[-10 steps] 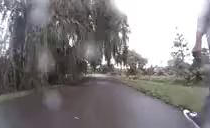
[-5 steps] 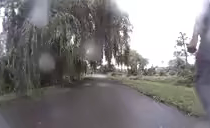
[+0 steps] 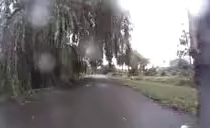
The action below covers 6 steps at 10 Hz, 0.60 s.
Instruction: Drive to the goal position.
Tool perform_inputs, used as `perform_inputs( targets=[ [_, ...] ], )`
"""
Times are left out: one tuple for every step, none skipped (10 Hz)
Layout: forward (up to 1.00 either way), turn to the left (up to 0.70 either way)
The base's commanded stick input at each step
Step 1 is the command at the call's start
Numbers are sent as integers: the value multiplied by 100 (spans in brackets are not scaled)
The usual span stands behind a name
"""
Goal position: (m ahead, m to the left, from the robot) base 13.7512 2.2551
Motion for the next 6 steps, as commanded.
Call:
perform_inputs(
  targets=[
    [85, 0],
    [85, 0],
    [85, 0],
    [85, 0],
    [85, 0],
    [85, 0]
  ],
)
